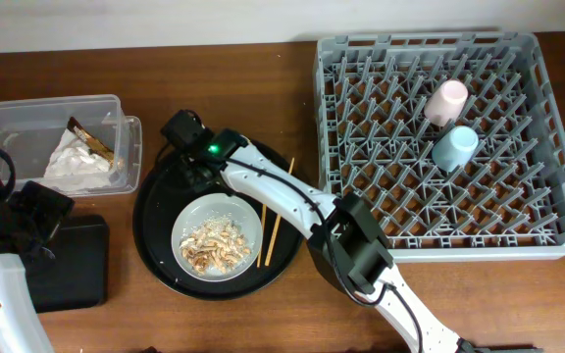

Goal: Sort waste into correct bins and load items into the dishwasher rack
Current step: 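Grasp the yellow bowl with the right gripper and carry it to the rack, then lower the yellow bowl into the rack beside the blue cup and release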

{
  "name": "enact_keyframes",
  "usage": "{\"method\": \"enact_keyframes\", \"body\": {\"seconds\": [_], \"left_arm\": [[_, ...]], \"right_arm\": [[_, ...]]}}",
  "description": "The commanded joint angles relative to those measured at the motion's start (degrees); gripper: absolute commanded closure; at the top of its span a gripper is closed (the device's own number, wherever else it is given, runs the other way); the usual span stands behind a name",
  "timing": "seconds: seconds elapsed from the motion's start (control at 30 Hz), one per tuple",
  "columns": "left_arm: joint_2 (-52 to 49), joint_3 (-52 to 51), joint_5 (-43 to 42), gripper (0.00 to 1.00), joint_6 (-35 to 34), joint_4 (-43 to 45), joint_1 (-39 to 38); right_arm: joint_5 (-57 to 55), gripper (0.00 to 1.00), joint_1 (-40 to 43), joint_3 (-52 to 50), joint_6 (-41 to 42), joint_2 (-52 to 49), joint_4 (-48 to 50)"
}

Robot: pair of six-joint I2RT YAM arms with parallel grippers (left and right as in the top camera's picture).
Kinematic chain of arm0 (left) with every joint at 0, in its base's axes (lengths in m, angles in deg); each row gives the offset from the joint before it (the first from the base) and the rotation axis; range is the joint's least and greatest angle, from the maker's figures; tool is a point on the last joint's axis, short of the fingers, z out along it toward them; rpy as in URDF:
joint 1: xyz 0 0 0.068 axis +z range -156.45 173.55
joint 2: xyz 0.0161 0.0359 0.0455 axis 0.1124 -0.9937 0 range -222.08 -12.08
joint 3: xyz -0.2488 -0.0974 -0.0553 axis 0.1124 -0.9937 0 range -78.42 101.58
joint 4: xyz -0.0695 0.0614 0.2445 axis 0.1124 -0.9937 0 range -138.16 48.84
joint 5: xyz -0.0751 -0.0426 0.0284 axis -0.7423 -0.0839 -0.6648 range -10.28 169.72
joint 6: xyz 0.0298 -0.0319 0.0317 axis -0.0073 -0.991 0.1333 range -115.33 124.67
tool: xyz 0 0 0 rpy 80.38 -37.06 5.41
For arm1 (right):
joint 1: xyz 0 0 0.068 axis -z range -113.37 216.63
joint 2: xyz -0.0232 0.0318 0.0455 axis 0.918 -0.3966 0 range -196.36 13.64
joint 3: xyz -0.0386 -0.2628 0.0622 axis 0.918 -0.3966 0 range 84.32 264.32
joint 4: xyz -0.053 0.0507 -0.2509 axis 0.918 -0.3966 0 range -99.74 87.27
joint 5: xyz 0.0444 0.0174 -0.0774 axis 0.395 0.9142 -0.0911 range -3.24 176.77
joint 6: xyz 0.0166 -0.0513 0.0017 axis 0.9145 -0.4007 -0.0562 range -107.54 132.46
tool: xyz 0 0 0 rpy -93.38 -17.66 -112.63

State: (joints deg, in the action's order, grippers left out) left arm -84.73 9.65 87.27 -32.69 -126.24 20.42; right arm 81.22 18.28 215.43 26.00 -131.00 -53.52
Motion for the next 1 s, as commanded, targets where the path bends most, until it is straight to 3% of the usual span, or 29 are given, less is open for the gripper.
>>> {"method": "enact_keyframes", "body": {"seconds": [0.0,0.03,0.07,0.17,0.27,0.43,0.6,0.67,0.8,0.9,0.97], "left_arm": [[0.13,0.24,0.42,0.01,-0.57,-0.09,0.2],[0.13,0.24,0.39,0.01,-0.57,-0.09,0.2],[0.13,0.24,0.39,0.01,-0.57,-0.07,0.2],[0.13,0.24,0.39,0.01,-0.57,-0.09,0.2],[0.13,0.24,0.42,0.01,-0.59,-0.07,0.2],[0.13,0.24,0.39,0.01,-0.57,-0.07,0.2],[0.13,0.24,0.42,0.01,-0.57,-0.07,0.2],[0.13,0.24,0.42,0.01,-0.57,-0.09,0.2],[0.13,0.24,0.39,0.01,-0.57,-0.09,0.2],[0.13,0.24,0.39,0.01,-0.57,-0.07,0.2],[0.13,0.24,0.39,0.01,-0.57,-0.07,0.2]], "right_arm": [[-0.31,0.8,-2.32,0.24,0.55,-1.03,-0.98],[-0.33,0.84,-2.54,0.24,0.74,-1.03,-1.29],[-0.39,0.96,-2.62,0.24,2.01,-1.03,-2.36],[-0.33,0.96,-2.36,0.92,2.03,0.74,-3.45],[-0.37,0.96,0.52,9.2,3.54,6.16,-8.92],[8.7,0.96,17.31,31.19,5.42,15.87,-30.53],[33.2,0.96,39.56,34.47,3.76,19.3,-45.72],[55.1,0.96,47.82,29.64,-3.1,18.71,-46.53],[62.99,0.96,53.86,16.24,-7.65,18.71,-46.56],[76.32,0.96,57.35,1.84,-19.37,18.69,-45.44],[81.79,0.96,60.08,-6.56,-19.32,18.69,-42.01]]}}
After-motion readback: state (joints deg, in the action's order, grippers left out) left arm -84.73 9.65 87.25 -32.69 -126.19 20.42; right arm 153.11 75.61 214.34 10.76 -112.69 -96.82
